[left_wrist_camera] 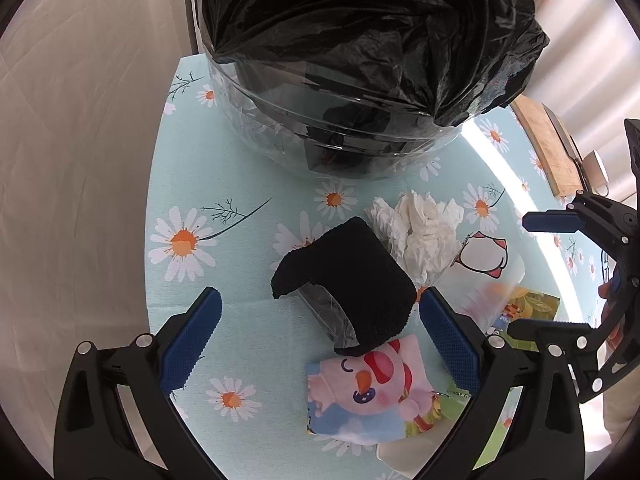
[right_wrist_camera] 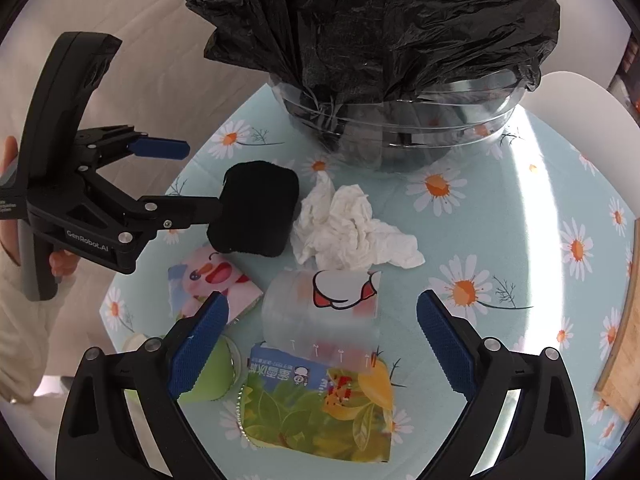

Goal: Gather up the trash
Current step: 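Move both tools back toward the remaining items on the table, then grasp the black cloth with the left tool while the right tool grasps a clear cup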

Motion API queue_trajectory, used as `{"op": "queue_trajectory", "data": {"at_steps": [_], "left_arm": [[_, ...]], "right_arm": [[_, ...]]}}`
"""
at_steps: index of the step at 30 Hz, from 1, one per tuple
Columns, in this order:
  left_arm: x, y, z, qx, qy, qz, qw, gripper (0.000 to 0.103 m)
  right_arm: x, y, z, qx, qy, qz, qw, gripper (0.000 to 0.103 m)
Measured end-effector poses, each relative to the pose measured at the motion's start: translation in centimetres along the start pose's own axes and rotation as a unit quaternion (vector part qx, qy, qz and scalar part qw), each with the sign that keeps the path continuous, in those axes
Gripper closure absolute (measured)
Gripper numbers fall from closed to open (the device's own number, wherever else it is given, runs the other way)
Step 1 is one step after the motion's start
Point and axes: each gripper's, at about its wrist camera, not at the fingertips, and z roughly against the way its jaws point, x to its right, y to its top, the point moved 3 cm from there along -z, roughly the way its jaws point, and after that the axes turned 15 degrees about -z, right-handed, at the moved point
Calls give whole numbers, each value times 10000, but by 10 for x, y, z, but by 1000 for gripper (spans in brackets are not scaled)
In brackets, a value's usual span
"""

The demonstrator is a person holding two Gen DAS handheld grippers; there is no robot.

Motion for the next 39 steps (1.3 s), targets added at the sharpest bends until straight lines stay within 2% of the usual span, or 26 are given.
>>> {"op": "queue_trajectory", "data": {"at_steps": [8, 9, 10, 11, 17, 23, 25, 29, 30, 35, 39], "left_arm": [[-3, 0, -25, -170, -41, 97, 9998, 6], [-3, 0, -26, -178, -47, 102, 9998, 6], [-3, 1, -27, -172, -91, 122, 9997, 6], [-4, 2, -27, -160, -123, 152, 9997, 6], [0, 10, -32, -174, -202, 155, 9995, 6], [8, 17, -42, -221, -263, 300, 9990, 6], [7, 17, -45, -214, -366, 435, 9982, 12], [10, 16, -45, -248, -610, 394, 9970, 47], [12, 17, -42, -225, -706, 390, 9965, 50], [11, 12, -29, -182, -774, 494, 9956, 50], [13, 6, -18, -316, -295, 229, 9988, 50]], "right_arm": [[-17, -9, -28, -93, -245, 146, 9996, 12], [-18, -10, -31, -103, -269, 152, 9995, 15], [-19, -11, -34, -88, -282, 162, 9994, 24], [-19, -11, -36, -91, -315, 141, 9994, 44], [-5, -11, -27, -111, -234, -150, 9996, 44], [16, -9, -3, 57, -217, -428, 9988, 44], [23, -8, 4, 111, -224, -517, 9983, 44], [36, -9, 18, 221, -263, -664, 9972, 44], [38, -9, 21, 251, -289, -690, 9969, 44], [44, -10, 40, 399, -230, -790, 9958, 44], [42, -8, 53, 560, -117, -771, 9954, 44]]}}
